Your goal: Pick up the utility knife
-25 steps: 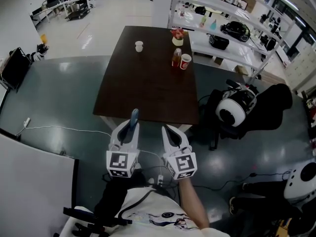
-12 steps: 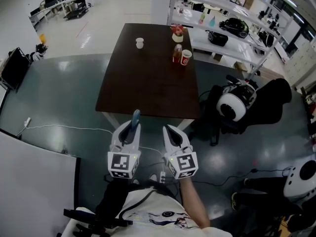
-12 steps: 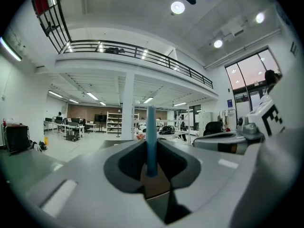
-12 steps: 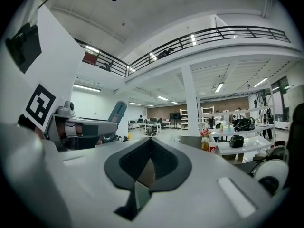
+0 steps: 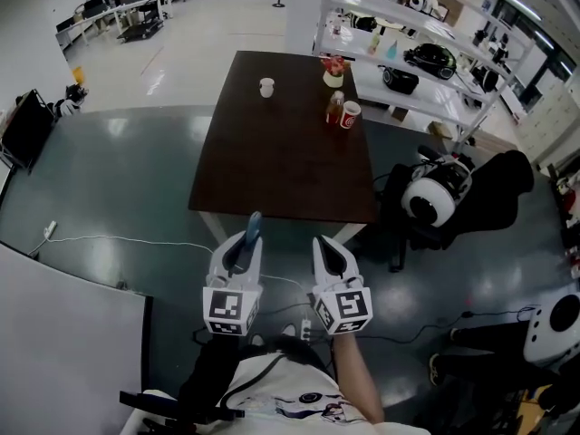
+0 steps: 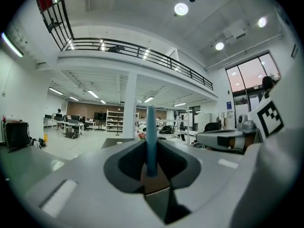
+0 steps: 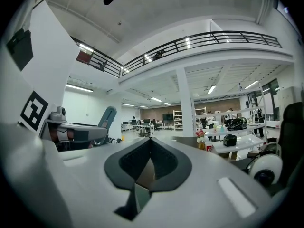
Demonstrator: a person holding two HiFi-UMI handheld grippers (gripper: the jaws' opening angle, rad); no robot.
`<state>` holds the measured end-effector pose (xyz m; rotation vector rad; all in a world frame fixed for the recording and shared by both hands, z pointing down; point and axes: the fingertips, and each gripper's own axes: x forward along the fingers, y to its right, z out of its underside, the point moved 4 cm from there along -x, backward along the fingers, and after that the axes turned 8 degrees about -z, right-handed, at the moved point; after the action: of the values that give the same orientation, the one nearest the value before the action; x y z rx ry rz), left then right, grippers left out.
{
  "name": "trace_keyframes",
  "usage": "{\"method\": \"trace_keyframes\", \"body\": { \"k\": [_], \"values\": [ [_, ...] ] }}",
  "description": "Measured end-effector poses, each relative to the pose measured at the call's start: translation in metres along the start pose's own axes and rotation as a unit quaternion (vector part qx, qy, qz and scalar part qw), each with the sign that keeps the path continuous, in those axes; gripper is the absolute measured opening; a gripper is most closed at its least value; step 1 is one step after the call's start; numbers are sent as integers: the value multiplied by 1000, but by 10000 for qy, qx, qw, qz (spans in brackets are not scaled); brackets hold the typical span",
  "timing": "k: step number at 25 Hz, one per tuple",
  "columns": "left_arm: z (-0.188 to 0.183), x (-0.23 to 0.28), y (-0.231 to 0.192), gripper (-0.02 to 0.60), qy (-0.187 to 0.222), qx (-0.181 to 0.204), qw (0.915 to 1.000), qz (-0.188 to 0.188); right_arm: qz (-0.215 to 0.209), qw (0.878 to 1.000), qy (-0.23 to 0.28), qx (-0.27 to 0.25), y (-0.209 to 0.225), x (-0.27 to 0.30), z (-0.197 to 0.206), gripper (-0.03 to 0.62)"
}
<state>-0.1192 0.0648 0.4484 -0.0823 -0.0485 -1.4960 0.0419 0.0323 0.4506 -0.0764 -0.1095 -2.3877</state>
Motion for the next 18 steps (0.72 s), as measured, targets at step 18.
{"method": "trace_keyframes", "body": {
  "k": [18],
  "values": [
    [-9,-5,-5,69,124,-36,9999,73,275,9991,252,-190,-4,-13,-17,2]
  ]
}}
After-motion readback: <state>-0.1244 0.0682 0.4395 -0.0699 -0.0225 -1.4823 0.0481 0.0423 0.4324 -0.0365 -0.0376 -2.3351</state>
